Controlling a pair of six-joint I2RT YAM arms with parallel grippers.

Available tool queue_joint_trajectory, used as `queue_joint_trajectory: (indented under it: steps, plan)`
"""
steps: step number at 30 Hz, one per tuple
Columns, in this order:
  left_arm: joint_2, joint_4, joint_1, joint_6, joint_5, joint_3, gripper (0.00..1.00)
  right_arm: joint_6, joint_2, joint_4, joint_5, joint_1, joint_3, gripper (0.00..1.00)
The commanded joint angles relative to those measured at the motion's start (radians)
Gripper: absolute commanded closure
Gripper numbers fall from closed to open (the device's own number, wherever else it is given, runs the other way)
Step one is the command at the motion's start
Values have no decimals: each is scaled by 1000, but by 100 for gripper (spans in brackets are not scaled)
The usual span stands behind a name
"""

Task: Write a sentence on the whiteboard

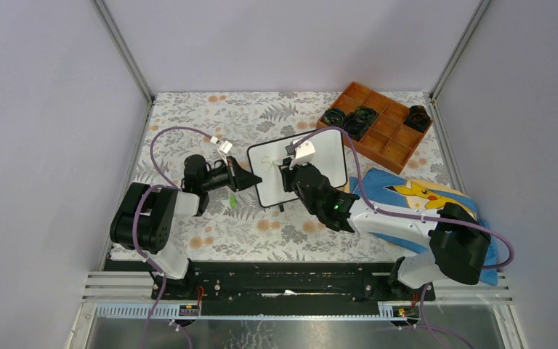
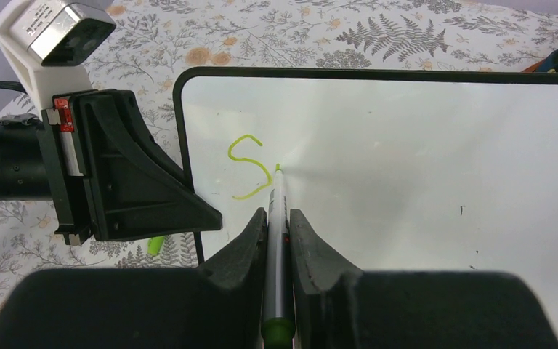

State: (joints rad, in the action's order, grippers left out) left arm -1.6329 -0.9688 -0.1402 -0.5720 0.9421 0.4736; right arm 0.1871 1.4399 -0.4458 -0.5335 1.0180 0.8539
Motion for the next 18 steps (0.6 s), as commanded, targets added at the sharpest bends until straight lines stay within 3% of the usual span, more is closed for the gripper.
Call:
queue_joint_trajectory:
  steps: [1, 18]
  plan:
    - [-2, 66, -9, 31, -39, 8, 100, -14, 1, -18, -39, -31, 44, 100]
    - [-1, 72, -10, 36, -40, 10, 100, 7, -41, 6, -38, -41, -18, 100]
